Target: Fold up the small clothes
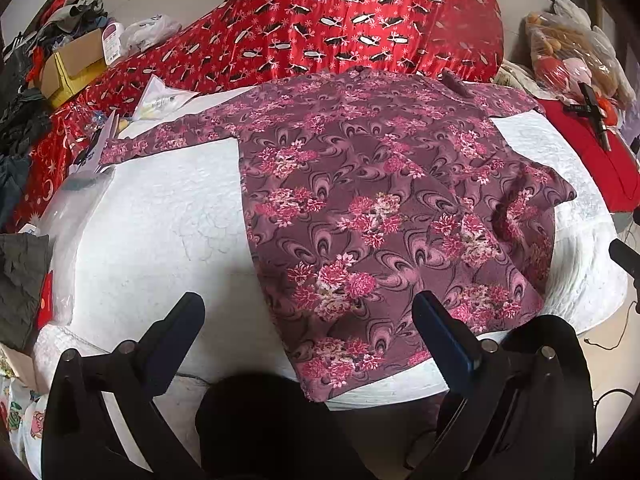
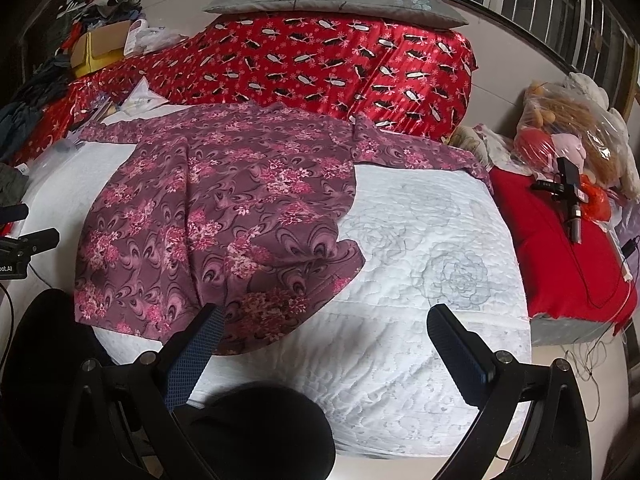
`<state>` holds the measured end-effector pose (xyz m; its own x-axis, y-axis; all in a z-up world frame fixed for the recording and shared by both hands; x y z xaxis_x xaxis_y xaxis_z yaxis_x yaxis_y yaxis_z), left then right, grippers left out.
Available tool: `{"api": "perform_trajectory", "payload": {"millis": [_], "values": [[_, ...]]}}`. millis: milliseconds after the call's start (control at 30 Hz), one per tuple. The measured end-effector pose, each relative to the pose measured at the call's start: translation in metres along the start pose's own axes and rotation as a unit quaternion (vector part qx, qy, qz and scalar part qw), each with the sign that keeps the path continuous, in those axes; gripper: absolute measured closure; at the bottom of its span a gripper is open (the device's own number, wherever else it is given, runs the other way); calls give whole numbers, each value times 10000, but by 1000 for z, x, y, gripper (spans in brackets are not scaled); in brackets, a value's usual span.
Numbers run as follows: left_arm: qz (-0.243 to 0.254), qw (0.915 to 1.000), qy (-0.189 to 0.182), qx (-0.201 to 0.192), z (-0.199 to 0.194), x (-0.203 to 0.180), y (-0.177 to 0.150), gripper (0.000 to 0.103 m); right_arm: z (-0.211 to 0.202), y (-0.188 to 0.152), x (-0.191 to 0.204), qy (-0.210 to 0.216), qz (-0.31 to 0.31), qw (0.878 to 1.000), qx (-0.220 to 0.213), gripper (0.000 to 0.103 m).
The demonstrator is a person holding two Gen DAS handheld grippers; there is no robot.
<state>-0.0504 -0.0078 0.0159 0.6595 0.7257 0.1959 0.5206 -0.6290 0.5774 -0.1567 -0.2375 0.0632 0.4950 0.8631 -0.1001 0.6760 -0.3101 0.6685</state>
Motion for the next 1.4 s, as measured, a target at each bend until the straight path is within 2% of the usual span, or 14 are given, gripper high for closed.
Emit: {"api": "perform_trajectory", "payload": {"millis": [133, 267, 400, 567, 667, 700, 733, 767, 800, 833, 867, 1000, 1167, 1400], "values": [[-112, 9999, -31, 119, 9, 8, -1, 0, 6, 0, -3, 58, 20, 10000, 46, 2], [-527, 9964, -70, 661, 39, 34, -8, 0, 26, 1, -17, 81, 151, 9996, 240, 2], [-872, 9872, -118, 1329, 73, 54, -20, 0, 59, 2, -28, -5, 62, 9989, 464, 2], [-1088, 9688, -566, 2152, 113, 46, -32, 0, 107, 11, -25, -36, -249, 9972, 710, 2], [-1169, 9573, -893, 2489, 131, 33, -37, 29, 134, 21, -22, 6, -319, 9962, 808, 2], [-1239, 9525, -1088, 2559, 135, 29, -38, 47, 142, 22, -21, -1, -333, 9958, 852, 2], [-1385, 9482, -1259, 2565, 136, 27, -37, 58, 149, 23, -20, 32, -346, 9953, 908, 7], [-1417, 9477, -1307, 2545, 136, 27, -37, 62, 154, 23, -18, 181, -363, 9943, 988, 24], [-1399, 9479, -1395, 2498, 134, 26, -35, 76, 156, 22, -15, 427, -368, 9928, 1057, 37], [-1399, 9484, -1405, 2476, 132, 26, -33, 94, 154, 22, -12, 730, -324, 9912, 1059, 63], [-1391, 9495, -1422, 2426, 128, 27, -30, 101, 148, 21, -10, 966, -261, 9899, 1004, 95], [-1560, 9499, -1566, 2209, 100, 43, -20, 100, 107, 19, -15, 1565, 24, 9849, 744, 94], [-1584, 9622, -1338, 1764, 56, 78, -16, 100, 25, 0, -48, 2059, 662, 9754, 432, 96], [-1541, 9480, -925, 2626, 89, 79, -55, 100, 54, -68, -56, 1644, 1103, 9686, 1504, 96]]}}
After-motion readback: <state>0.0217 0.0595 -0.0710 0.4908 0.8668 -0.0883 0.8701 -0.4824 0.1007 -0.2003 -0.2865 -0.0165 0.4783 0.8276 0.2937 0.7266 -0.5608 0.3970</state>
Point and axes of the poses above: each gripper's, at about its wrist camera, not at the fingertips, and z roughly the way its jaws point, x to its left, y to its top, the point moved 3 cm from there along z, roughly the way its jaws point, and after that the axes turned 7 degrees about z, right-handed, at the moved point
